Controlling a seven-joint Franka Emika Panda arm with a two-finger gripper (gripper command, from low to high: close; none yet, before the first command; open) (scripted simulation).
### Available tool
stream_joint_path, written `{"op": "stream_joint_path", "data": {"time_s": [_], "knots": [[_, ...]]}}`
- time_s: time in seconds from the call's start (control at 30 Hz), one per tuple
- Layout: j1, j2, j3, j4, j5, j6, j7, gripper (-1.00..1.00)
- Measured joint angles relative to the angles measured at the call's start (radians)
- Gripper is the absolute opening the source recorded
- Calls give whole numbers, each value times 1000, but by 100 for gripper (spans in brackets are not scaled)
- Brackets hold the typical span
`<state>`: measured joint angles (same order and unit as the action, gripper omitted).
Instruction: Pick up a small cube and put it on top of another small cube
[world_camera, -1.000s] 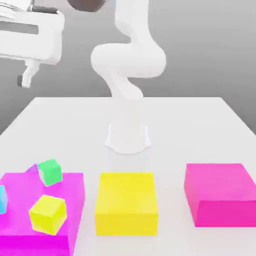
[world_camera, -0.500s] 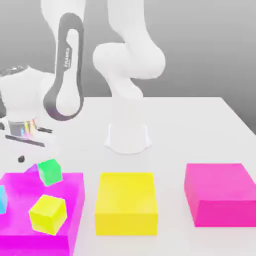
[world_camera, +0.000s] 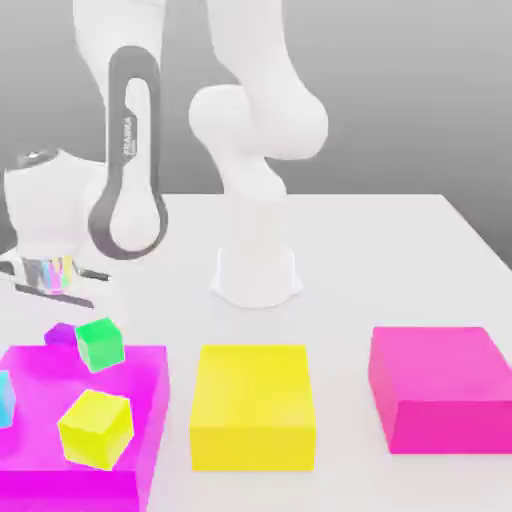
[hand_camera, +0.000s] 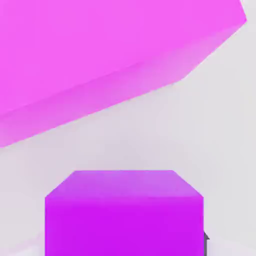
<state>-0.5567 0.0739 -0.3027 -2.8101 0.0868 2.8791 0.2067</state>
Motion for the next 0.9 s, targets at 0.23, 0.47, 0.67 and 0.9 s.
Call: {"op": "stream_joint_path", "data": {"time_s": [0.23,0.47,0.67,0.9], "knots": [[-17,-32,-9,112,-144,-238,268,-100],[48,1,15,348,-138,-462,533,-100],[156,10,69,551,-74,-568,695,-100],[158,106,84,540,-22,-436,675,100]]}}
